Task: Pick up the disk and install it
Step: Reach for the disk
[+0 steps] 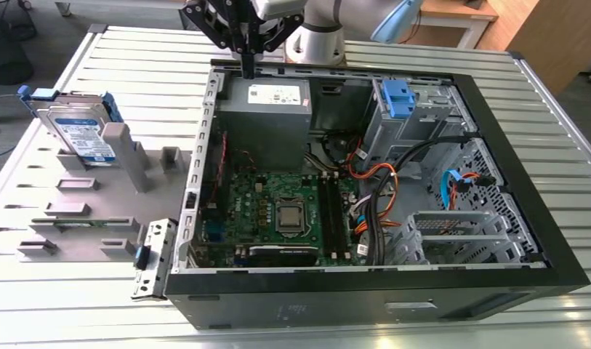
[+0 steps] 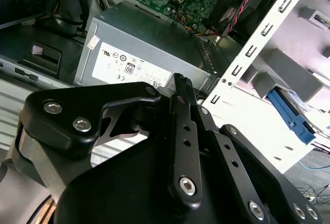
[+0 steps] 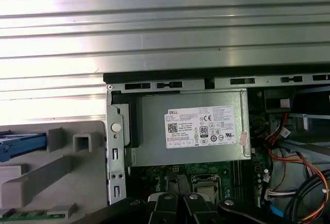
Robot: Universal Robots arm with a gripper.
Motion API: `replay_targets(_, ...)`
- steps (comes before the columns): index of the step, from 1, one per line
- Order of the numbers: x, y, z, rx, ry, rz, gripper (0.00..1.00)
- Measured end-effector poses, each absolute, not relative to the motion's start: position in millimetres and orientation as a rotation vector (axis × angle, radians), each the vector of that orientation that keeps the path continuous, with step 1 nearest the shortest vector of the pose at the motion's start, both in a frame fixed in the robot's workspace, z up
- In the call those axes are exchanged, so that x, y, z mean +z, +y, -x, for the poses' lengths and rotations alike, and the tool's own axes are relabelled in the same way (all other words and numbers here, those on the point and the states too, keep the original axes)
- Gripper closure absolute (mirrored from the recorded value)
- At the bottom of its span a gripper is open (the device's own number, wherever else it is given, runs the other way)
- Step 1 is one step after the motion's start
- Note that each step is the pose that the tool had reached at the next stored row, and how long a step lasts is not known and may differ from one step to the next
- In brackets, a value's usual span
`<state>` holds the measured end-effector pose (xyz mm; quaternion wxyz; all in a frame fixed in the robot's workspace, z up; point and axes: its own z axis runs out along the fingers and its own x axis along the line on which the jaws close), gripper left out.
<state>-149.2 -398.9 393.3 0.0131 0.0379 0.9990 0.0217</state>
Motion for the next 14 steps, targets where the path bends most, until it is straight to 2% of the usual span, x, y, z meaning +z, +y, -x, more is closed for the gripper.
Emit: replay_targets(14,393.3,-398.9,154.7,0.068,3.112,-0.118,0.89)
